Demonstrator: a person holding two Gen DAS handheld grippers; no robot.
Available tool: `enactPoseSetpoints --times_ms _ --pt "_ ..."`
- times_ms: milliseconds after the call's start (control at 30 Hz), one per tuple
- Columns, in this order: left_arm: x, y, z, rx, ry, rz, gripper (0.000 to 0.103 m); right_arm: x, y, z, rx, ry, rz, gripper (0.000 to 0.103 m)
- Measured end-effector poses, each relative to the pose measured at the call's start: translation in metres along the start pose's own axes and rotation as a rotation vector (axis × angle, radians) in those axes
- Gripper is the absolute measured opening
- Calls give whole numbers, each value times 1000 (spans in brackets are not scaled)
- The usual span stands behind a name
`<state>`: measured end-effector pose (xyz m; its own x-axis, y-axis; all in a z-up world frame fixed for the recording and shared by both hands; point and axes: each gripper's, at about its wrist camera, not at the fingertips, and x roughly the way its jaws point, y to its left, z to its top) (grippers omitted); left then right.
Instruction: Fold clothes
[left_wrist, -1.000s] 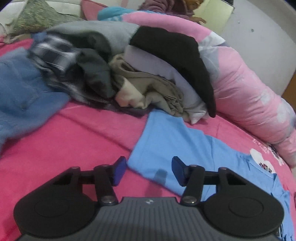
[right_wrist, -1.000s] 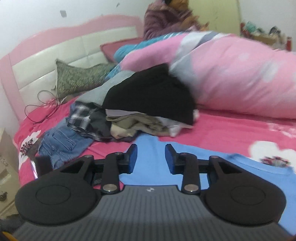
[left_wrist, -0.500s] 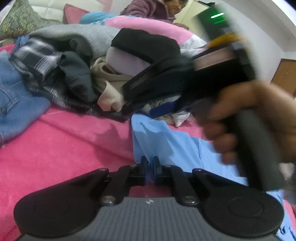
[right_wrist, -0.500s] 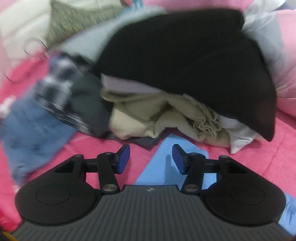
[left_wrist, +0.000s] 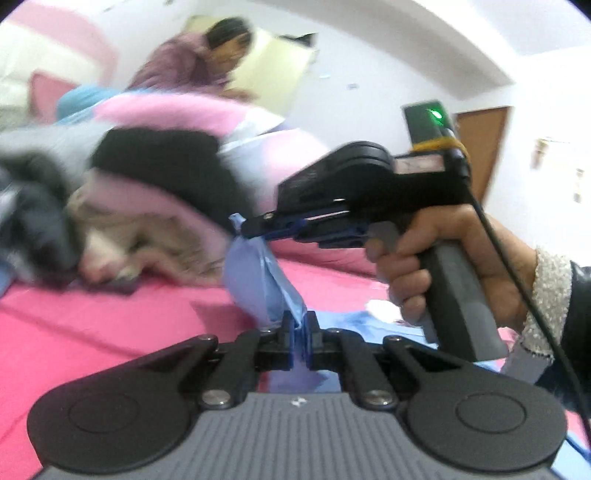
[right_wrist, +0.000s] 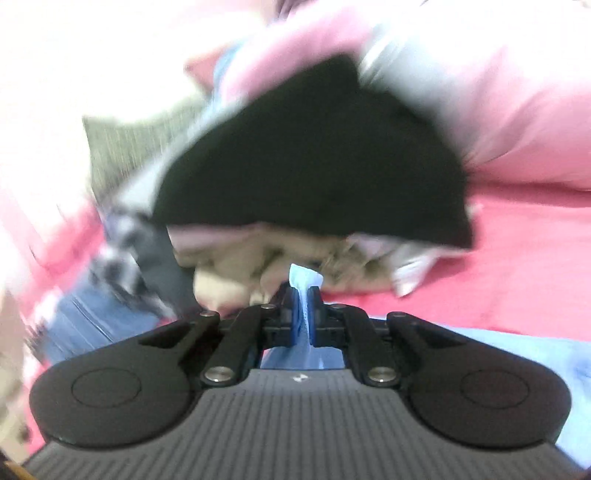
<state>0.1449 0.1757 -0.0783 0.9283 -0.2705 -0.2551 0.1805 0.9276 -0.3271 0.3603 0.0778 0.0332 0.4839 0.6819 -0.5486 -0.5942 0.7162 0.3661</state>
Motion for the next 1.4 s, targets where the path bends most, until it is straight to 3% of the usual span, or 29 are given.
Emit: enactPoseSetpoints --times_ms 67,133,167,200,267,400,500,567,700,867,933,967,1200,1400 --pt "3 -12 -1 23 7 -61 7 -31 -22 -2 44 -64 11 4" --pt "10 -22 -4 35 36 -133 20 -55 -45 -11 79 -117 10 4" --pt "13 -26 -7 43 56 -163 36 -64 -57 -17 94 -140 4 4" --pt "16 -31 -10 56 87 -178 59 -69 -72 -24 125 -152 -3 4" --pt "21 -38 -17 88 133 -186 73 -70 -107 -39 214 -148 -24 8" --pt "23 -35 -23 98 164 -154 73 -63 -168 -76 419 -92 -121 9" --pt "24 -24 -21 53 191 -112 73 -78 -177 -94 477 -120 -131 10" --pt "28 -14 -20 18 223 -58 73 -90 -167 -99 449 -141 -131 15" --pt "38 12 -20 -56 284 34 70 -115 -135 -100 257 -129 -139 16" --pt "45 22 -22 -64 332 84 68 -106 -78 -133 -117 8 -115 15" --pt "44 20 -23 -43 338 92 68 -90 -70 -149 -208 125 -163 13" --pt "44 19 -23 -37 339 95 68 -89 -67 -154 -248 128 -183 13" --pt "45 21 -23 -43 341 86 70 -134 -60 -151 -201 89 -253 14" --pt "46 20 -24 -51 335 45 86 -246 -61 -193 -40 -40 -394 14"
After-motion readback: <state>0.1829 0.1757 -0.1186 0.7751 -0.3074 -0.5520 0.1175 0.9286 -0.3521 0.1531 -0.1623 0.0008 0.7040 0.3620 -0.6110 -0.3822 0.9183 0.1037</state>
